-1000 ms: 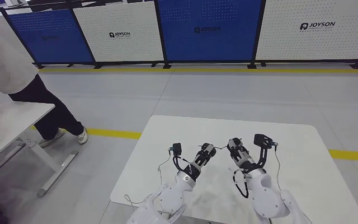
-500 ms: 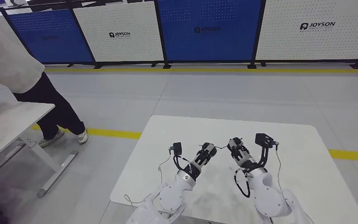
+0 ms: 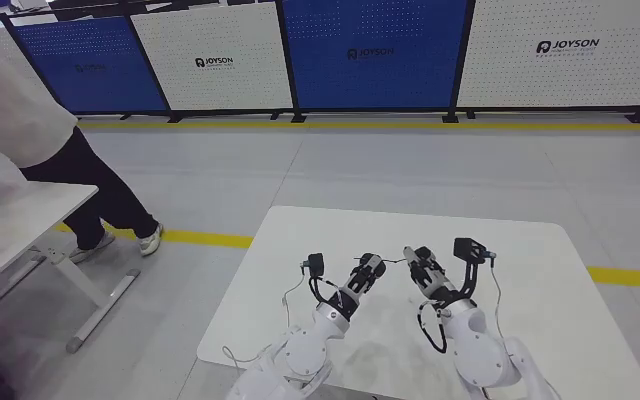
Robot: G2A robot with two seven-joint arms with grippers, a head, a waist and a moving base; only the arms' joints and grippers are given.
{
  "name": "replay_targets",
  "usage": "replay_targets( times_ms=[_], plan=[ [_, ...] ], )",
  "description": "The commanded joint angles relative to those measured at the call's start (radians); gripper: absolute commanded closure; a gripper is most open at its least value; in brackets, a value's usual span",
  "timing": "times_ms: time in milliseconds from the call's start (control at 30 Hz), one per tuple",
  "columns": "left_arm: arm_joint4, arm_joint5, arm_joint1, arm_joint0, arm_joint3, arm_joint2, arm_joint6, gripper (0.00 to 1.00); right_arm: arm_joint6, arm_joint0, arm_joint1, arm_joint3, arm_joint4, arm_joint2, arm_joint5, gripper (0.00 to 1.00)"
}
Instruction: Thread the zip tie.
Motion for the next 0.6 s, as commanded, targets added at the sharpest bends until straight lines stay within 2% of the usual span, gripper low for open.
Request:
replay_targets(
  times_ms=[0,100,167,200,233,267,333,567],
  plan=[
    [0.000,0.000,-0.001,-0.001,0.002,0.000,0.001,1.00,0.001,-0.001,0.000,0.001,-0.005,-0.001,-0.003,0.75],
    [0.004,0.002,-0.002,-0.002,0.005,0.000,0.006,1.00,0.003,-0.006,0.001,-0.001,-0.011,-0.003,-0.011,0.69],
    [0.005,0.003,-0.003,-0.002,0.008,0.000,0.009,1.00,0.006,-0.013,0.002,-0.005,-0.014,-0.002,-0.022,0.57],
    [0.006,0.004,-0.004,-0.003,0.009,0.000,0.011,1.00,0.006,-0.018,0.003,-0.008,-0.015,0.001,-0.029,0.48],
    [0.006,0.005,-0.004,-0.003,0.009,0.000,0.013,1.00,0.005,-0.023,0.004,-0.011,-0.014,0.003,-0.034,0.26],
    [0.007,0.006,-0.005,-0.002,0.010,0.000,0.016,1.00,0.005,-0.029,0.005,-0.015,-0.012,0.007,-0.041,0.12],
    [0.009,0.008,-0.006,-0.001,0.011,-0.001,0.023,1.00,0.008,-0.043,0.008,-0.020,-0.011,0.020,-0.054,0.00],
    [0.011,0.018,-0.009,0.005,0.015,-0.001,0.034,1.00,0.005,-0.076,0.017,-0.029,-0.013,0.071,-0.063,0.00]
  ],
)
